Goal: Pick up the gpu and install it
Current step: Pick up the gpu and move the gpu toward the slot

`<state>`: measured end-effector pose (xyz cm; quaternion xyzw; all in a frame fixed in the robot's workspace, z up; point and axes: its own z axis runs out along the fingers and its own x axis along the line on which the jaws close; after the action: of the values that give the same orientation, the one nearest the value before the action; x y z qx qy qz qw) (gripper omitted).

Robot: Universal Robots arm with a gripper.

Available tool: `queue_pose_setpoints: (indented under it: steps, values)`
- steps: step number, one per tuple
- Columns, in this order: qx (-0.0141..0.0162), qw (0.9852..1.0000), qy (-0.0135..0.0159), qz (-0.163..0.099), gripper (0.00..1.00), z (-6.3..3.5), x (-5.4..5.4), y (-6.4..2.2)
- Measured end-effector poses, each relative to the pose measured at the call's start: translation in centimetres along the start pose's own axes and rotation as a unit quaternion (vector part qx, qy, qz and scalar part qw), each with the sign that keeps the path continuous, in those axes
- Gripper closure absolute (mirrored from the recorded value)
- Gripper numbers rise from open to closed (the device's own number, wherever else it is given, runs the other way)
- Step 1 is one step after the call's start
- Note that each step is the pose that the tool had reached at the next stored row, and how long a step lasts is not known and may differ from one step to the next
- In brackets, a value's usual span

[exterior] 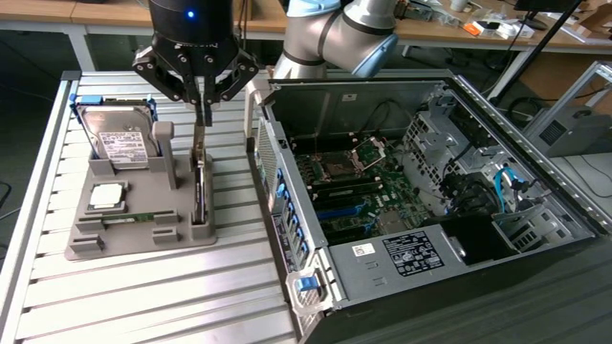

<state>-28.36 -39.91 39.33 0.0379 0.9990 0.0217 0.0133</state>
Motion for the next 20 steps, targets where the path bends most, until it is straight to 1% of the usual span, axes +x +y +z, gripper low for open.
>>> queue_pose_setpoints:
  steps: [2, 6, 7, 8, 14, 20]
  values:
    - [0.0000, 1.0000, 0.0000, 0.000, 0.83, 0.00, 0.00, 0.00]
    - [0.0000, 1.0000, 0.0000, 0.000, 0.58, 0.00, 0.00, 0.00]
    - [0.0000, 1.0000, 0.0000, 0.000, 0.58, 0.00, 0.00, 0.00]
    - [0.0000, 1.0000, 0.0000, 0.000, 0.52, 0.00, 0.00, 0.00]
    - [0.0000, 1.0000, 0.0000, 0.000, 0.52, 0.00, 0.00, 0.00]
    - [0.0000, 1.0000, 0.0000, 0.000, 0.52, 0.04, 0.29, -0.02]
